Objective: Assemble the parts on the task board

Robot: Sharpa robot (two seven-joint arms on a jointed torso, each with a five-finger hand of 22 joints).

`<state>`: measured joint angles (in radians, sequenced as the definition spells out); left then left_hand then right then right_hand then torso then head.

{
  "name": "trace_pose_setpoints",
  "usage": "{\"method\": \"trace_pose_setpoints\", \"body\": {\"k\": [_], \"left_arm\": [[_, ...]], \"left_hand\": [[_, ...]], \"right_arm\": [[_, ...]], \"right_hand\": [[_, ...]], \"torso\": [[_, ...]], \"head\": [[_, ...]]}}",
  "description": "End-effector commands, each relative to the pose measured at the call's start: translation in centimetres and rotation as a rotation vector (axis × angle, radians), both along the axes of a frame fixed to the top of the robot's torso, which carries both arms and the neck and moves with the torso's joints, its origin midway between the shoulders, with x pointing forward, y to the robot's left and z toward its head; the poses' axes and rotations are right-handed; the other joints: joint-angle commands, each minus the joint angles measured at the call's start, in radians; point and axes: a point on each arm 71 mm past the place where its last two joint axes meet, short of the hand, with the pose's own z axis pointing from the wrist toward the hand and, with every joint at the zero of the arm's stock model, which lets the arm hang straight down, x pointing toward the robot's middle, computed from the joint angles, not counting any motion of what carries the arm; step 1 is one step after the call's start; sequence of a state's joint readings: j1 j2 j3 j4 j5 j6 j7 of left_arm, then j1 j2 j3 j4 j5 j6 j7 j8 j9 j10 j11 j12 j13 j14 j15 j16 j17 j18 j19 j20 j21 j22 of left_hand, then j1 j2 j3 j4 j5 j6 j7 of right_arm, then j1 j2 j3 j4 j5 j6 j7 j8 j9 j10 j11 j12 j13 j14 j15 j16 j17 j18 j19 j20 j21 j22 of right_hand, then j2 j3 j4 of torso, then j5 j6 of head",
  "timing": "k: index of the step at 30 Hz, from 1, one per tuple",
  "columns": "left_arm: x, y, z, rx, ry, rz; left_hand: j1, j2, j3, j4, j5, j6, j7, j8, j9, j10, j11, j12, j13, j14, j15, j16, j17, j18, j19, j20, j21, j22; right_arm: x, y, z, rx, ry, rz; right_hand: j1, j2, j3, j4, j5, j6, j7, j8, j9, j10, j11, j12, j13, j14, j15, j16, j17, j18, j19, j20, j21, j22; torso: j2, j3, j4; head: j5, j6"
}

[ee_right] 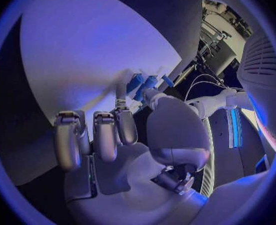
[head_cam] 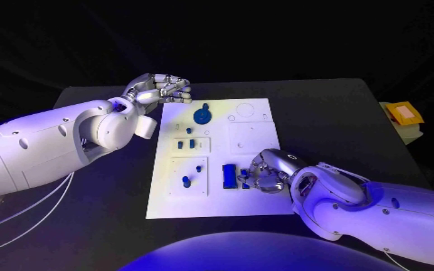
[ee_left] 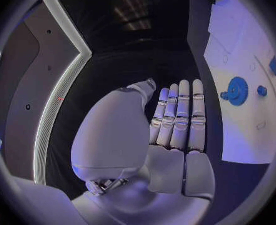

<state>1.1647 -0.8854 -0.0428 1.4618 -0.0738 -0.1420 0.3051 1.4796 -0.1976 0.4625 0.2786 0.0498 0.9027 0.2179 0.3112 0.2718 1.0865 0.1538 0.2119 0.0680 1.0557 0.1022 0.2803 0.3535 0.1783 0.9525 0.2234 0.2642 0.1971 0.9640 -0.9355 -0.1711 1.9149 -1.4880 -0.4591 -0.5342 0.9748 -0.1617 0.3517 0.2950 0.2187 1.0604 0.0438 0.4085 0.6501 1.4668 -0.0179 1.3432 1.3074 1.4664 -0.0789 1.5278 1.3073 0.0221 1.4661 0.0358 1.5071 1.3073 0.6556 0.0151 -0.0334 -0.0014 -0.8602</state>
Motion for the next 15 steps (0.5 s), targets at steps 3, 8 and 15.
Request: {"method": "trace_pose_setpoints", "body": {"k": [3,8,15], "left_arm": [[-0.06,-0.19,0.11,-0.008,-0.006,-0.017],[-0.05,-0.13,0.1,-0.007,-0.006,-0.016],[-0.04,-0.01,0.09,-0.006,-0.006,-0.014]], "left_hand": [[-0.004,0.004,0.005,0.001,0.001,-0.007,-0.001,-0.002,0.001,-0.005,0.0,-0.005,0.001,0.004,0.005,-0.004,0.001,0.003,0.007,0.001,-0.005,-0.002],[-0.004,0.004,0.005,0.001,0.001,-0.007,-0.001,-0.002,0.001,-0.005,0.0,-0.005,0.001,0.004,0.005,-0.004,0.001,0.003,0.007,0.001,-0.005,-0.002],[-0.004,0.004,0.005,0.001,0.001,-0.007,-0.001,-0.002,0.001,-0.005,0.0,-0.005,0.001,0.004,0.005,-0.004,0.001,0.003,0.007,0.001,-0.005,-0.002]], "right_arm": [[-0.05,-0.24,0.0,-0.011,-0.005,0.006],[-0.1,-0.52,-0.02,-0.019,0.001,0.006],[-0.31,-0.73,0.09,-0.016,0.006,0.014]], "right_hand": [[0.003,0.004,-0.008,-0.005,-0.004,0.0,0.001,-0.006,-0.001,0.019,-0.009,-0.004,0.114,0.087,-0.006,0.001,0.179,-0.007,0.075,-0.009,-0.005,0.243],[0.047,0.004,-0.013,-0.007,-0.004,-0.001,0.001,-0.006,-0.002,0.019,-0.009,-0.004,0.115,0.087,-0.007,0.001,0.18,-0.007,0.076,-0.009,-0.002,0.244],[0.081,-0.004,-0.038,-0.005,-0.057,-0.001,0.002,-0.006,-0.003,0.019,-0.008,-0.004,0.116,0.087,-0.006,0.002,0.181,-0.008,0.076,-0.009,-0.001,0.244]], "torso": [[-0.001,-0.0001,0.0006],[-0.001,0.0005,-0.0007],[0.0,0.0004,-0.0012]], "head": [[0.0,0.0],[0.001,0.001],[0.002,0.0]]}}
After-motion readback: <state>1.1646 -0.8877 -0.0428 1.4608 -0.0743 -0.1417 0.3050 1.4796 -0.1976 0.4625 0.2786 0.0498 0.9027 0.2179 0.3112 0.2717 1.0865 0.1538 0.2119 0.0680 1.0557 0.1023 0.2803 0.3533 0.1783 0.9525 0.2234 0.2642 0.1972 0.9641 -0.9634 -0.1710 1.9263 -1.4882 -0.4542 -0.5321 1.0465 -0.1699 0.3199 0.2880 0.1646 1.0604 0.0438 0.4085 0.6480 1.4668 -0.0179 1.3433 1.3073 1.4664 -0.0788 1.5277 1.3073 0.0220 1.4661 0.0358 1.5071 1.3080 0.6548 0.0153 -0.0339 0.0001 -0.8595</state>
